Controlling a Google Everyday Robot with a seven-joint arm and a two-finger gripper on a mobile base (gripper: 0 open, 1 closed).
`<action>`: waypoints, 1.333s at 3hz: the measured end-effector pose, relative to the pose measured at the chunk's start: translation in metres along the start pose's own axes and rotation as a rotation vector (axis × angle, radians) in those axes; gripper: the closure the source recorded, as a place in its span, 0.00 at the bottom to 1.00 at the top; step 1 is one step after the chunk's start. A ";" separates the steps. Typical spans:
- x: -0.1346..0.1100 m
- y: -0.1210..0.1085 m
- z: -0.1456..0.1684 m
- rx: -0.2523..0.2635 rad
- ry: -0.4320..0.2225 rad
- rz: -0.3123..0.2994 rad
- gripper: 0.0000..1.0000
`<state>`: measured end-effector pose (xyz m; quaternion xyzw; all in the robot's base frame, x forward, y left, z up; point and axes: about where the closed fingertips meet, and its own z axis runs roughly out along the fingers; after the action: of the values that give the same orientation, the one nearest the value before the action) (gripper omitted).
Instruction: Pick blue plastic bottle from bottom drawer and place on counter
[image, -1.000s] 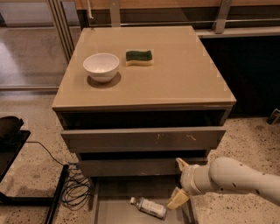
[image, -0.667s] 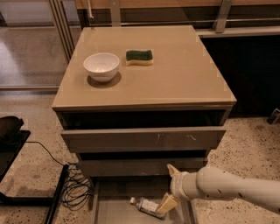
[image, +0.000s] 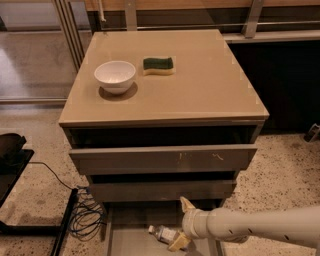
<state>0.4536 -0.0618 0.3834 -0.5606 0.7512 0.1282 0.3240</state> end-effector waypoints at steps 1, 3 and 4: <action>0.000 0.000 0.000 0.000 0.000 0.000 0.00; 0.045 -0.010 0.014 -0.064 -0.100 0.005 0.00; 0.082 -0.017 0.025 -0.161 -0.099 -0.010 0.00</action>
Offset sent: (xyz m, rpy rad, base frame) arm 0.0191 -0.0385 -0.0327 0.2061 0.1059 0.1443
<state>0.4652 -0.1158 0.3157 -0.5816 0.7188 0.2141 0.3150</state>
